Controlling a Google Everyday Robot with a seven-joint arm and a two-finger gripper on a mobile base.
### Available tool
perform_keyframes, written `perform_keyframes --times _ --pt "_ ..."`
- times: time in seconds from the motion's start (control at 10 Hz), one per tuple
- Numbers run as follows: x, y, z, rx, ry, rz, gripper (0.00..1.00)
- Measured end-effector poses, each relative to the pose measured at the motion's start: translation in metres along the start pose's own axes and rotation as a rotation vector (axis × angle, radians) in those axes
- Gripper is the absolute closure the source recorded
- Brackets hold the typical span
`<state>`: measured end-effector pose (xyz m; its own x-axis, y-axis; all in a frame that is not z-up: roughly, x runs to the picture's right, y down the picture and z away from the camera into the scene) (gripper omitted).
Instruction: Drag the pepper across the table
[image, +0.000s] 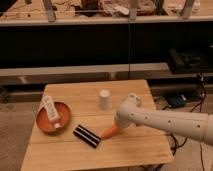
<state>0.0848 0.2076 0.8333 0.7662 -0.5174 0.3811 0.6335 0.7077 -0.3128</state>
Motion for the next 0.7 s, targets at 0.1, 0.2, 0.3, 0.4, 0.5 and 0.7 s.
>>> perform_keyframes --times 0.1,0.2,0.3,0.4,0.5,0.7 --pt "0.001 0.002 0.001 0.004 0.001 -0.003 0.93" --pt "-0.002 0.008 0.006 0.021 -0.002 -0.014 0.93" --pt "-0.002 0.012 0.005 0.023 0.002 -0.015 0.93" --pt "-0.002 0.016 0.005 0.029 0.004 -0.016 0.93" --pt "-0.004 0.018 0.003 0.037 0.006 -0.025 0.93" --pt "-0.009 0.025 -0.006 0.054 0.011 -0.045 0.93"
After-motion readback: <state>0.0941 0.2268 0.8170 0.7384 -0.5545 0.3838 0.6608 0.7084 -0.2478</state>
